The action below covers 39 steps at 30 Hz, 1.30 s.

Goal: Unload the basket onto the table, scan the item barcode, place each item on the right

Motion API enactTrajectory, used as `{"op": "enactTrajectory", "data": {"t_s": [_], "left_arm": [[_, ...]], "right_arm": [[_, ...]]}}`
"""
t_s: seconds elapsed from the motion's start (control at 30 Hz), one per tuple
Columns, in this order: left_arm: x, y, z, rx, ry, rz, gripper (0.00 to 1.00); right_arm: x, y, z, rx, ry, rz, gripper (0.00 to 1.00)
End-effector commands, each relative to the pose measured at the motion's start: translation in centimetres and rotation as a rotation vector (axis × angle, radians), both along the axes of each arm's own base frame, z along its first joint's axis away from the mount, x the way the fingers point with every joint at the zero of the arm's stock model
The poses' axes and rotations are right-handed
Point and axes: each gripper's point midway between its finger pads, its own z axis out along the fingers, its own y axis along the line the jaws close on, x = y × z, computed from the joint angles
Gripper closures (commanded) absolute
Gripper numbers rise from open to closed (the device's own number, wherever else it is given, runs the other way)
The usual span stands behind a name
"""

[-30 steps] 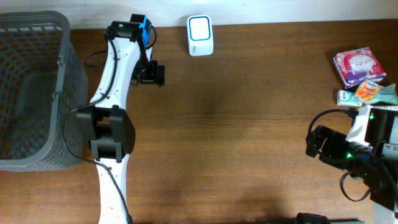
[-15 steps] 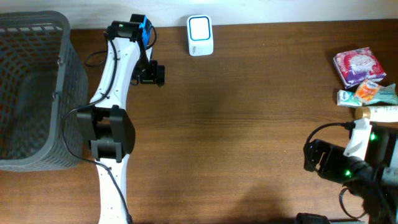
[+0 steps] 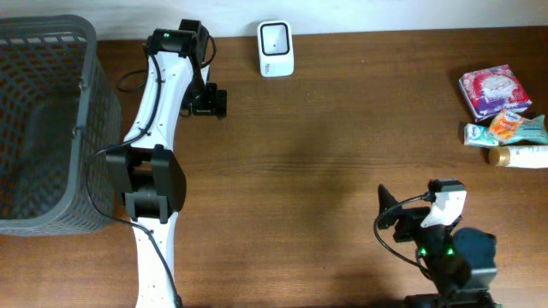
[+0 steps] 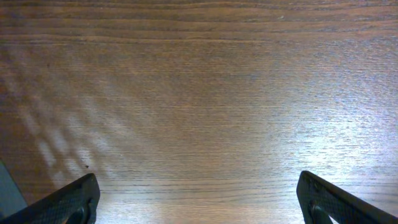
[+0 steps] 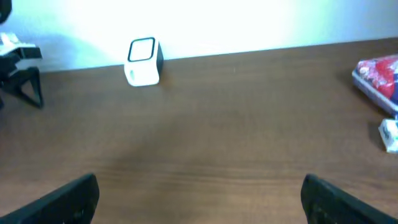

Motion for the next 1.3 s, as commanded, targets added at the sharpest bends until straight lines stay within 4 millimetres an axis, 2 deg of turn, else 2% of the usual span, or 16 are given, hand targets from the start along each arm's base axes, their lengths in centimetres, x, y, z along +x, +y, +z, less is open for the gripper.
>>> {"op": "enactTrajectory", "data": {"t_s": [0.0,0.17,0.5,0.63,0.8,0.93,1.1,1.27], "left_arm": [[0.0,0.3,-0.3,0.011,0.007,0.011,0.01],[-0.1,0.1,-0.3,0.011,0.007,0.009,0.01],[-0.1,0.0,-0.3,0.011,0.007,0.007,0.01],[-0.1,0.0,-0.3,0.011,0.007,0.007,0.01],[-0.1,0.0,-0.3,0.011,0.007,0.007,0.01],[-0.1,0.0,-0.3,0.011,0.007,0.007,0.01],[-0.1,0.0,-0.3,0.011,0.007,0.007,0.01],[-0.1,0.0,-0.3,0.011,0.007,0.007,0.01]], "right_arm": [[0.1,0.2,-0.5,-0.003,-0.089,0.011,0.01],[0.0,0.9,-0.7,-0.021,-0.171,0.044,0.01],[0.8,0.4,-1.4,-0.029,-0.331,0.005,0.01],[1.0,-0.7,-1.6,-0.038,-0.321,-0.058,0.01],[0.9,-1.7,-4.2,-0.057,-0.218,-0.106,0.01],[1.0,-2.7,-4.2,-0.062,-0.216,-0.148,0.02],[1.0,-2.9,-4.2,-0.064,-0.216,-0.153,0.01],[1.0,-2.7,-4.2,-0.18,-0.224,-0.123,0.01]]}}
